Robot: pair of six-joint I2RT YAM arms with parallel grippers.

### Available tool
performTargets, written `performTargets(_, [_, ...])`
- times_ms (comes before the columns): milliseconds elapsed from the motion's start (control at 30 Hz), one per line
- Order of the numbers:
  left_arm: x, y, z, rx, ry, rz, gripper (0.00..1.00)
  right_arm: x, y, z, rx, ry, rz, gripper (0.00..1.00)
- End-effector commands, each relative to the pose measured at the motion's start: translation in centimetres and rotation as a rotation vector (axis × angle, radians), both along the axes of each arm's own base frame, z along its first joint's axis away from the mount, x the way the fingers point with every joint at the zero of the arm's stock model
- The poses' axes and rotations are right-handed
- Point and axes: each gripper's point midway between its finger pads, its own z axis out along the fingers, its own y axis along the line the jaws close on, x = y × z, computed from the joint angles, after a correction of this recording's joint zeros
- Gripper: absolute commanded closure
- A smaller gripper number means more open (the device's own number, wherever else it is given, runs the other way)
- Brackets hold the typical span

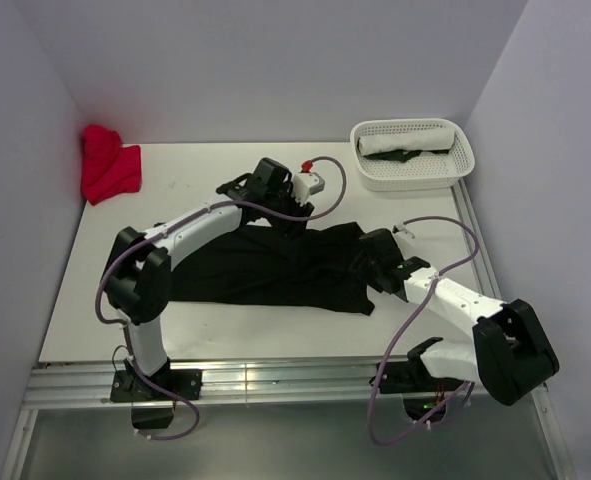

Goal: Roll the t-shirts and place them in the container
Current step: Fold the tshirt

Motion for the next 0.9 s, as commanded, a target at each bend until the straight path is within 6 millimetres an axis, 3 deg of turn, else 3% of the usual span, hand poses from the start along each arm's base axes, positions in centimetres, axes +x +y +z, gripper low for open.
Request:
performTargets(0, [-1.4, -0.9, -3.3, 0.028, 0.144, -0.094, 0.47, 2.0, 0.7, 1.6, 0.017, -0.053, 0.026, 0.39])
performTargets(67, [-0.9, -1.4, -5.7, 0.054, 0.178, -0.093, 0.48, 2.5, 0.4, 1.9, -0.007, -0.04, 0.031, 0.37])
performTargets(133, [0.2, -2.1, -6.3, 0.056, 0.168, -0.087, 0.48, 2.5, 0.4, 1.4, -0.027, -0.011, 0.046, 0.34])
performTargets(167, [0.7, -2.2, -8.1, 0.083, 0.181, -0.075, 0.48, 2.8, 0.5, 1.5, -0.033, -0.01, 0.059, 0.32])
performTargets(367, [4.6, -3.3, -9.8, 0.126, 0.106, 0.019, 0.47, 2.8, 0.5, 0.1, -0.042, 0.04, 0.084, 0.26])
performTargets(500, [5.8, -4.1, -9.5, 0.119, 0.089, 0.047, 0.47, 3.1, 0.6, -0.9, -0.05, 0.075, 0.099, 0.25])
performTargets(700, [4.8, -3.7, -9.0, 0.127, 0.078, 0.024, 0.47, 3.5, 0.9, -2.2, -0.061, 0.117, 0.111, 0.25])
performTargets(833, [4.9, -3.7, -6.3, 0.098, 0.053, 0.019, 0.44, 3.4, 0.9, -2.7, -0.067, 0.139, 0.104, 0.35])
performTargets(867, [5.2, -3.8, -4.8, 0.08, 0.04, 0.019, 0.42, 3.3, 0.7, -2.8, -0.074, 0.146, 0.099, 0.38])
